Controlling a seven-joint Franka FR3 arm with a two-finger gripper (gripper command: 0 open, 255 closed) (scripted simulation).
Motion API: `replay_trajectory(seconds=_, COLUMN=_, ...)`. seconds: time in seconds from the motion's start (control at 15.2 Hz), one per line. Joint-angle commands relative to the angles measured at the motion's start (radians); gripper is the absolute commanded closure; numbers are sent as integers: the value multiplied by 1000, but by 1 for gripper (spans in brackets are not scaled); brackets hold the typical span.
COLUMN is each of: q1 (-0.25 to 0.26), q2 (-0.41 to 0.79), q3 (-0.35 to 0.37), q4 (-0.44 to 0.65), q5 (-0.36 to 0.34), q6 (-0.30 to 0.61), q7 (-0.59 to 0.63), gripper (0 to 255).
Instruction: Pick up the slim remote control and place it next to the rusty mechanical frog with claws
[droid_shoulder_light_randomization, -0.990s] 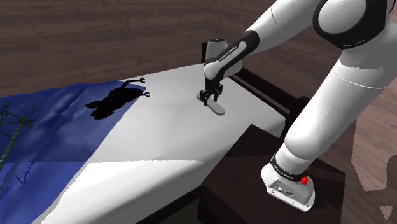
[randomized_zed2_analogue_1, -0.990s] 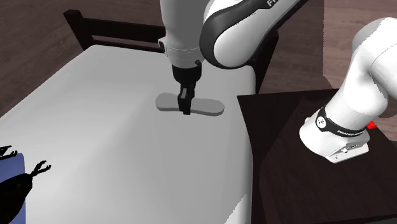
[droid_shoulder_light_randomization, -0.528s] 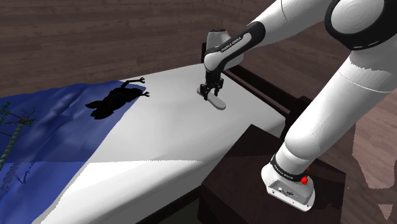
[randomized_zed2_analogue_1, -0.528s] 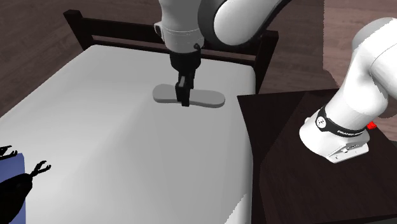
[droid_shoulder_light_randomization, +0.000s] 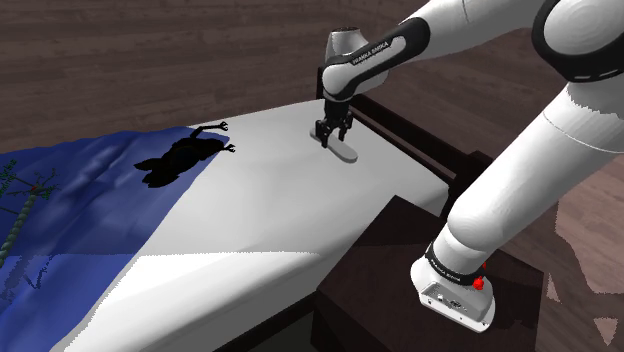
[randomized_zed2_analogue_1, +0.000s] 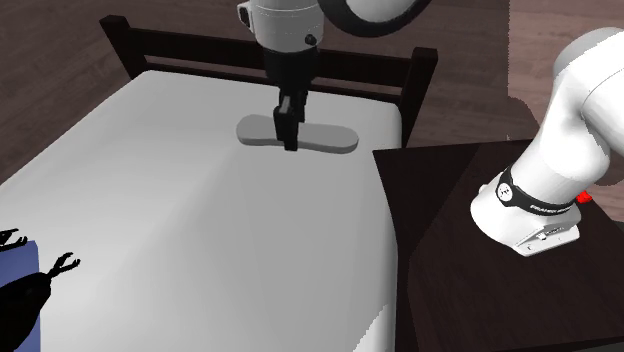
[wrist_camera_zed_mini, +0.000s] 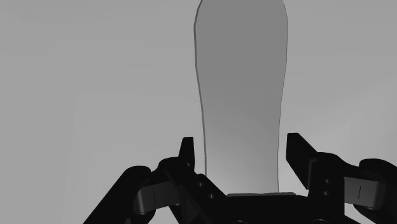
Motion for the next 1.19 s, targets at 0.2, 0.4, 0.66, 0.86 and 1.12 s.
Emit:
replay_trajectory(seconds=0.2, q1=0, q2=-31, q3=1, q4=37, q5=1, q6=-69, q7=-1, gripper=255)
replay_trajectory(seconds=0.4, q1=6, q2=-6, q3=8, q4=86, q5=3, q6=-92, q7=11, gripper=255)
replay_trajectory(seconds=0.66, q1=28, q2=131, q3=35, q4=243, q5=4, q6=-114, q7=58, gripper=255)
replay_trajectory(seconds=0.86, q1=44, q2=235, q3=51, q4=374, q5=1, q6=-141, q7=92, gripper=255)
replay_trajectory(seconds=1.12, q1=68, q2=379, q3=66, q4=568, q5=-9, q6=-193, q7=133, gripper=255)
